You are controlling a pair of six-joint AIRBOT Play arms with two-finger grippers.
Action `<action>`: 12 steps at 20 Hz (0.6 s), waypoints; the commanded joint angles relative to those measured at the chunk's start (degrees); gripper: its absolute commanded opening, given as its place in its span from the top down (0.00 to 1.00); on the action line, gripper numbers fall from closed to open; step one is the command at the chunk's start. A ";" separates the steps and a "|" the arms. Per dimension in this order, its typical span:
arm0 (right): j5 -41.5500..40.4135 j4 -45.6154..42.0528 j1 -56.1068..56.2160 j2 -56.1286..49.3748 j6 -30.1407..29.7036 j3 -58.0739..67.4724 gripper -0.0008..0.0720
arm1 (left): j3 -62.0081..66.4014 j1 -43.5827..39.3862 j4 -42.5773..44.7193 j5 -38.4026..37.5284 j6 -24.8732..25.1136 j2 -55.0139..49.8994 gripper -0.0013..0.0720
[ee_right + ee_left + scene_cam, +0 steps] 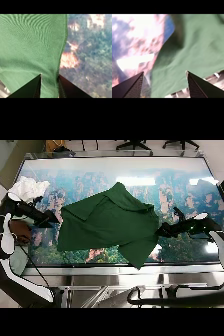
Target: Fold the shirts.
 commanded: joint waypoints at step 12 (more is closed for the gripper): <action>-0.02 0.00 0.00 -0.26 -0.61 -0.02 0.65 | -22.67 -4.81 -2.64 2.34 2.97 3.45 0.97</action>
